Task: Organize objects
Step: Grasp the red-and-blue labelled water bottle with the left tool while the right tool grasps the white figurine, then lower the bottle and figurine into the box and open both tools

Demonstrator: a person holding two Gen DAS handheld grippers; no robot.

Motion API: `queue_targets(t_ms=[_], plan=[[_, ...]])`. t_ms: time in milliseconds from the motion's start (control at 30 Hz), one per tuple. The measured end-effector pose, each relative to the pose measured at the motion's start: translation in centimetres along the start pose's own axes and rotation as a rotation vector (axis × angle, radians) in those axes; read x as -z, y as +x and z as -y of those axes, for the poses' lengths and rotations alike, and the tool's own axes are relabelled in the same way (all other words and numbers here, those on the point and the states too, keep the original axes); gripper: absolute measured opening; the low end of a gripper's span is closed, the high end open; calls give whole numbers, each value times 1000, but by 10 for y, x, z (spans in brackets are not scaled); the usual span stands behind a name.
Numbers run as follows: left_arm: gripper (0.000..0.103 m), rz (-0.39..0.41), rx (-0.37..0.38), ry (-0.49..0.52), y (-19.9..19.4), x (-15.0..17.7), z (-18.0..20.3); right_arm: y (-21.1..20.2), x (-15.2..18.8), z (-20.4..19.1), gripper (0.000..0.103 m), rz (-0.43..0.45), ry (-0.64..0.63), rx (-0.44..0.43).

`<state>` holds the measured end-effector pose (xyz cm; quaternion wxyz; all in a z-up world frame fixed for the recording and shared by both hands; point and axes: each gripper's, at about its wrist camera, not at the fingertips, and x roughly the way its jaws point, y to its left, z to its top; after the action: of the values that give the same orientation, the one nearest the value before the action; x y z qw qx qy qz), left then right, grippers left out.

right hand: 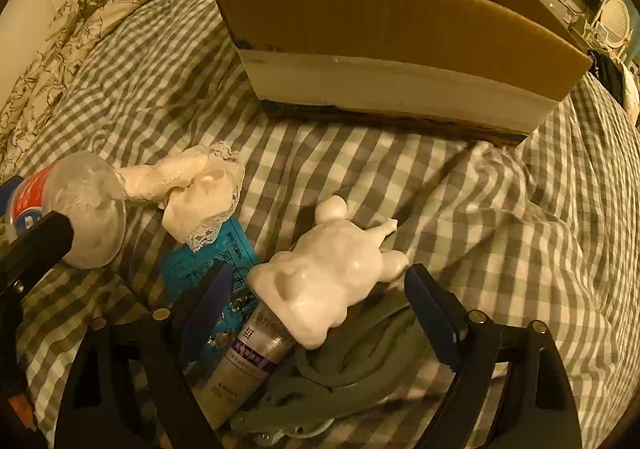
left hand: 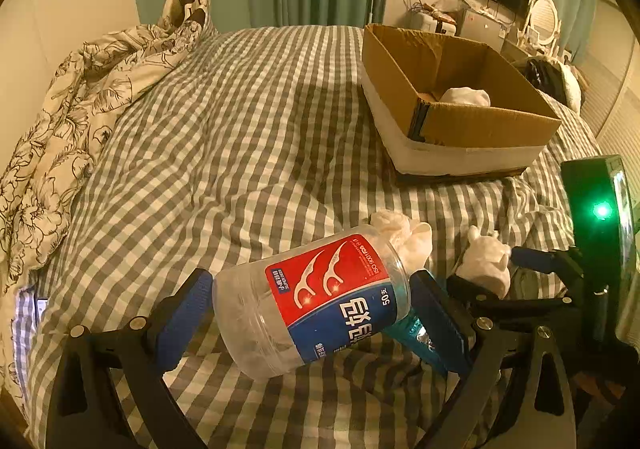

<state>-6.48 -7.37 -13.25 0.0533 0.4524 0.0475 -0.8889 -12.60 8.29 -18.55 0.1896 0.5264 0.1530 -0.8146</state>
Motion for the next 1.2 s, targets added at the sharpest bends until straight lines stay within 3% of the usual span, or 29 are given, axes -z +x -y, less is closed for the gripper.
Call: queue_targets(t_ms=[233,267,300,533,800,1033,1200], plan=[[100,-5,-5,-1,-7,7,-1,-20,5,5,78,68,22,-16],[100,-4,-5,-1,-9,7,-1,-25,6,5,60,80,22,-24],[100,-2,-4,-1,-12,8,0,-29,7,5,53,90,21,-20],[100,32,-1,10,-33,8,5,-57,15,10,53,147,27,-19],[100,88,12,32,-59,-6,19,-114,16,10,52,279,14,-28],[100,175,61,88,-79,-56,48,-167,-19,35,52,407,20,-13],[100,226,80,108,-73,-106,68,-182,-59,67,52,455,46,12]])
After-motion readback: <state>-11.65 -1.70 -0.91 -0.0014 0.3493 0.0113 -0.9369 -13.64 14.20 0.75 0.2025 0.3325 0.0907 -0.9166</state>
